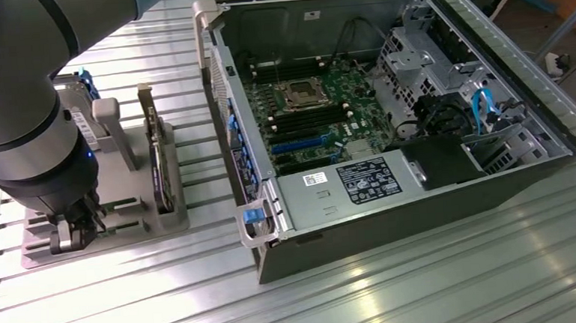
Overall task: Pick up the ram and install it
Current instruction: 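Pick up the ram and move it above insertion slot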
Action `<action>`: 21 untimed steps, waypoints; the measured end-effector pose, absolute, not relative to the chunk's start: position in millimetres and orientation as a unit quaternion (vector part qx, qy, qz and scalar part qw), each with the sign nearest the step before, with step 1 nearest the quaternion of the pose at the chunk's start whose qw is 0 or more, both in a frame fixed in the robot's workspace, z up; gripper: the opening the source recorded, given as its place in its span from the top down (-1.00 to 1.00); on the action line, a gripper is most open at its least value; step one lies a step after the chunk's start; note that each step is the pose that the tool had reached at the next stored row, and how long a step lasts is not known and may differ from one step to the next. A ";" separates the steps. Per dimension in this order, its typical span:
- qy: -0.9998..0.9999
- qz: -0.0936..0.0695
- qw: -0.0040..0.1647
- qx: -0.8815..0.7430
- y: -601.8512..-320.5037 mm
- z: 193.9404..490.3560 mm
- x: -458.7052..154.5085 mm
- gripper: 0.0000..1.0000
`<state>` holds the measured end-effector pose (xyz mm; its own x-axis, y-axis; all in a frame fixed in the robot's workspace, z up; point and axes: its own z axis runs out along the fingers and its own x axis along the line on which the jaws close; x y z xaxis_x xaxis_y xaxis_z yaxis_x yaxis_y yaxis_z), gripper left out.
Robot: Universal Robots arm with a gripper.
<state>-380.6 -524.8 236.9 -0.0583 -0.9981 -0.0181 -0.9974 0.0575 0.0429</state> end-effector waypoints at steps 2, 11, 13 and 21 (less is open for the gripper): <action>-0.727 -0.022 0.008 0.686 -524.8 236.9 -380.6 0.50; -0.727 -0.022 0.008 0.686 -524.8 226.5 -380.6 0.50; -0.727 -0.022 0.008 0.686 -524.8 224.7 -380.6 0.50; -0.727 -0.022 0.008 0.686 -524.9 220.1 -380.6 0.50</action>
<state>-380.6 -524.9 220.1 -0.0583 -0.9981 -0.0182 -0.9974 0.0575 0.0429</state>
